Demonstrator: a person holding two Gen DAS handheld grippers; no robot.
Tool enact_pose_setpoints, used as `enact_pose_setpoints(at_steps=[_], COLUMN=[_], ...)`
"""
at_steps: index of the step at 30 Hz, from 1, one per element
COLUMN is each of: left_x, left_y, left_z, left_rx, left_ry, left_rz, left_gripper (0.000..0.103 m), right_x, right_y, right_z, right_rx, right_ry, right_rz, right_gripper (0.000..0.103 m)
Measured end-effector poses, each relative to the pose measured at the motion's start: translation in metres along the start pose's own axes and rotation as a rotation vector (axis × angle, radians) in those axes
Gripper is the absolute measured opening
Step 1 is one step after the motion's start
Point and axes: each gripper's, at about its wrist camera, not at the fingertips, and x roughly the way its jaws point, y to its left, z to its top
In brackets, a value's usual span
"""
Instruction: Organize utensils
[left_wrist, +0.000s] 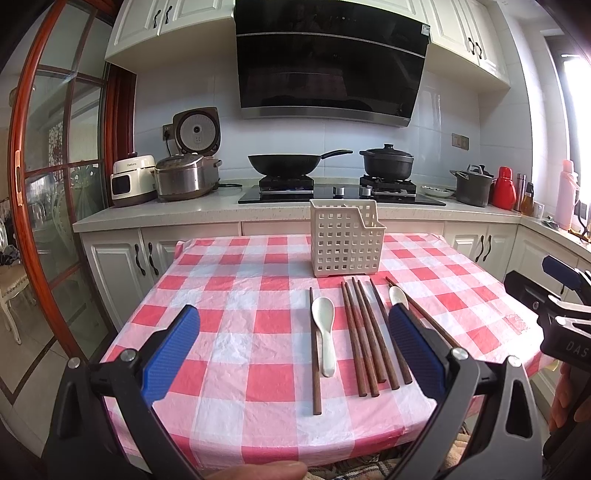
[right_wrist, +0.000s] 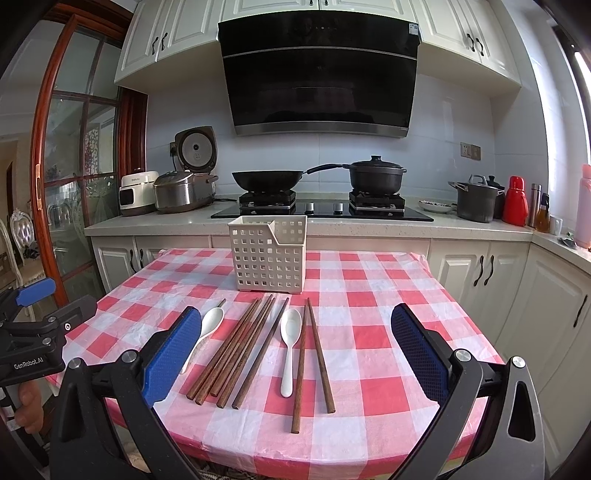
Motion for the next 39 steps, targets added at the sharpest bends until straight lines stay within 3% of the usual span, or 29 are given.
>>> enact_pose_setpoints(at_steps=[17, 23, 25, 29, 37, 39], left_x=[0.009, 0.032, 0.044, 0.067, 0.116, 0.129], left_y=[0.003, 0.007, 0.005, 0.002, -0.008, -0.008], left_z=[0.008, 0.003, 0.003, -0.004, -0.014, -0.016], left_rx=[-0.015, -0.023, 0.002, 0.022, 0.123, 0.134], left_ry=[0.074, 0.155, 0.188, 0.249, 0.353, 0.398], left_rz=[0.011, 0.024, 0.038, -0.003, 0.055, 0.031], left_gripper=[0.098, 0.098, 0.098, 0.098, 0.098, 0.098], right_x=[0.010, 0.027, 0.035, 0.055, 0.097, 0.110], right_y=[-0.005, -0.010, -0.013, -0.022, -0.039, -0.044], right_z=[-0.002, -0.007, -0.009, -0.012, -0.020, -0.023], right_rx=[0.014, 0.030, 0.032, 0.049, 0.070, 0.079], right_ry=[0.044, 0.099, 0.118, 0.161, 0.256, 0.285], right_rz=[-0.018, -0.016, -0.020, -0.020, -0.045, -0.042], right_gripper=[0.096, 0.096, 0.096, 0.096, 0.096, 0.096])
